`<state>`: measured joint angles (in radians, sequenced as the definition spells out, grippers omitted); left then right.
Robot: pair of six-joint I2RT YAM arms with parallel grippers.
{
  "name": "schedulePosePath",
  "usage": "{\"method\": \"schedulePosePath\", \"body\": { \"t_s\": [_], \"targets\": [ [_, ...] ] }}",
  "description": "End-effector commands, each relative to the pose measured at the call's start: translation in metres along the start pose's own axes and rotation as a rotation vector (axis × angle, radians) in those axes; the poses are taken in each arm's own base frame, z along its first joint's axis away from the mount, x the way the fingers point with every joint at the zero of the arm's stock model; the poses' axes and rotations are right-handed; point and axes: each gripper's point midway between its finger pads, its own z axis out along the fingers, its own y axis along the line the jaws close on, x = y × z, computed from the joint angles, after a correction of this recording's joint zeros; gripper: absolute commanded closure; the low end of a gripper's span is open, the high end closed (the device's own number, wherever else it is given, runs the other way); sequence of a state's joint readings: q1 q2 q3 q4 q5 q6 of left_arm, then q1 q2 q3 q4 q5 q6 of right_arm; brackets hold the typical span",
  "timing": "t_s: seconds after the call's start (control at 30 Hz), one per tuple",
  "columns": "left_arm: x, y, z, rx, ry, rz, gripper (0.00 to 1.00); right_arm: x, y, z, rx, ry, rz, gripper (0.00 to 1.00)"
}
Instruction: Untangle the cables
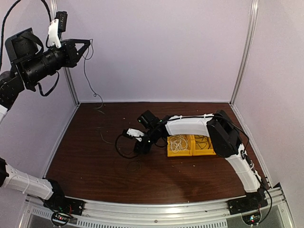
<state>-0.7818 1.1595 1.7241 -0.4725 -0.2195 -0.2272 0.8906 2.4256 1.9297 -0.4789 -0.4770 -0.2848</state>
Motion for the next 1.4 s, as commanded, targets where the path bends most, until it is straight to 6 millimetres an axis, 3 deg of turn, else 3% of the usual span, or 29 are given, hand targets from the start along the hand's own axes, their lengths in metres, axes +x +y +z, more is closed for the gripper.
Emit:
{"method": "schedulePosePath", "body": {
  "t_s": [0.0, 0.1, 0.23, 0.33, 0.43, 0.53, 0.67, 0.83, 1.0, 1.13, 1.23, 1.37],
  "targets": [
    [-0.002, 0.003, -0.001, -0.014, -0.026, -0.006, 1.00, -0.005, 0.004, -0.031, 0.036, 0.005, -0.012, 1.00],
    [0.011, -0.001, 0.008, -0.002, 0.003, 0.002, 1.00, -0.033, 0.004, -0.085, 0.052, -0.091, -0.006, 1.00],
    [0.031, -0.012, 0.023, 0.049, 0.036, -0.002, 1.00, -0.074, 0.003, -0.183, 0.047, -0.262, 0.011, 1.00],
    [0.042, -0.020, 0.035, 0.084, 0.045, -0.008, 1.00, -0.089, 0.007, -0.247, 0.098, -0.354, -0.025, 1.00],
    [0.051, -0.037, 0.051, 0.162, 0.064, -0.014, 1.00, -0.092, 0.004, -0.295, 0.168, -0.417, -0.032, 1.00],
    [0.064, -0.066, 0.070, 0.287, 0.091, -0.033, 1.00, -0.087, -0.005, -0.336, 0.283, -0.452, -0.032, 1.00],
    [0.086, -0.114, 0.098, 0.412, 0.104, -0.039, 1.00, -0.063, -0.035, -0.377, 0.453, -0.459, 0.014, 1.00],
    [0.105, -0.168, 0.127, 0.541, 0.063, -0.127, 1.00, -0.021, -0.074, -0.411, 0.588, -0.454, 0.115, 1.00],
    [0.141, -0.218, 0.164, 0.611, 0.064, -0.206, 1.00, 0.024, -0.097, -0.416, 0.652, -0.410, 0.202, 1.00],
    [0.171, -0.255, 0.195, 0.643, 0.076, -0.250, 1.00, 0.046, -0.109, -0.429, 0.693, -0.406, 0.257, 1.00],
    [0.196, -0.273, 0.217, 0.638, 0.076, -0.285, 1.00, 0.058, -0.115, -0.439, 0.730, -0.405, 0.284, 1.00],
    [0.216, -0.275, 0.235, 0.604, 0.060, -0.357, 1.00, 0.076, -0.121, -0.439, 0.728, -0.399, 0.319, 1.00]
  ]
}}
